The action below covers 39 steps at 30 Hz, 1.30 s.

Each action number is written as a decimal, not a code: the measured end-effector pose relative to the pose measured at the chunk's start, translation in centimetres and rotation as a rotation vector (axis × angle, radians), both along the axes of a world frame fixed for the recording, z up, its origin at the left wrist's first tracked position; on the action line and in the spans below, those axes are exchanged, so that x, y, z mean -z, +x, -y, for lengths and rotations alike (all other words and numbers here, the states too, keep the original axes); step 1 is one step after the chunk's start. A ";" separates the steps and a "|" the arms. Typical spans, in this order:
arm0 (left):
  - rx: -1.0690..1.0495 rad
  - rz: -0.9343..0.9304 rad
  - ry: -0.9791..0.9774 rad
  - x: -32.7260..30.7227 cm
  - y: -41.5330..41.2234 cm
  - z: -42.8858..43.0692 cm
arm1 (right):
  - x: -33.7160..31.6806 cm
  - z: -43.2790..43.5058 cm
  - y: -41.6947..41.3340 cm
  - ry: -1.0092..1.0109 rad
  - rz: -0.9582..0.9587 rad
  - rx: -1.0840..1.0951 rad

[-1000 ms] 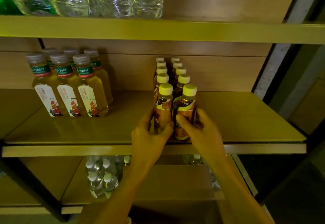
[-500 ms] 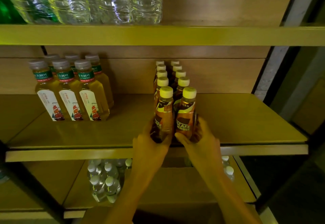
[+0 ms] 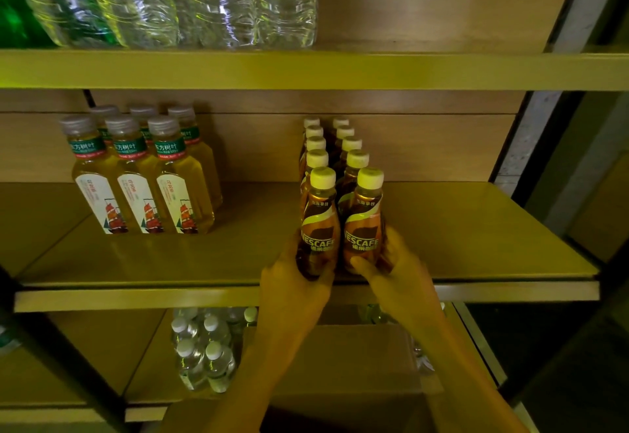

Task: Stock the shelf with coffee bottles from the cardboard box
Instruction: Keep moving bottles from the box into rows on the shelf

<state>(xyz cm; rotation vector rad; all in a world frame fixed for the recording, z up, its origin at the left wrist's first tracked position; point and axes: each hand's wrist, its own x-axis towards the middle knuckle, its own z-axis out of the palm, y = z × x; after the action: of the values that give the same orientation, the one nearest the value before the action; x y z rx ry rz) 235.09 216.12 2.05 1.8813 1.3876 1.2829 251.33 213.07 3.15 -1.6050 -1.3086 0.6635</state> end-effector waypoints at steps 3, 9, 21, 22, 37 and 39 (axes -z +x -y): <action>-0.045 -0.011 0.006 0.0 0.1 -0.1 | 0.0 -0.4 0.1 -0.045 0.009 -0.030; -0.063 -0.022 0.012 -0.1 0.0 0.1 | 0.1 -0.9 0.6 -0.088 0.023 -0.070; -0.084 -0.274 0.047 -1.2 -1.0 0.8 | -1.5 1.1 0.1 -0.075 0.152 -0.105; -0.093 -0.322 0.071 -1.3 -1.5 1.1 | -1.6 1.9 0.0 -0.035 0.229 -0.078; 0.022 -0.601 0.117 8.6 -6.8 9.9 | 7.6 11.8 -2.0 -0.159 0.823 -0.016; 0.050 -0.618 0.060 10.3 -6.9 10.8 | 9.2 12.6 -2.1 -0.209 0.834 -0.037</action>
<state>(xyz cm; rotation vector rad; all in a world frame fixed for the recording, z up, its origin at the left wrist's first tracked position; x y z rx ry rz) 228.19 205.32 -8.28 2.4621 1.5794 0.7431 249.27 200.52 -6.02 -2.1448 -1.9008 0.1269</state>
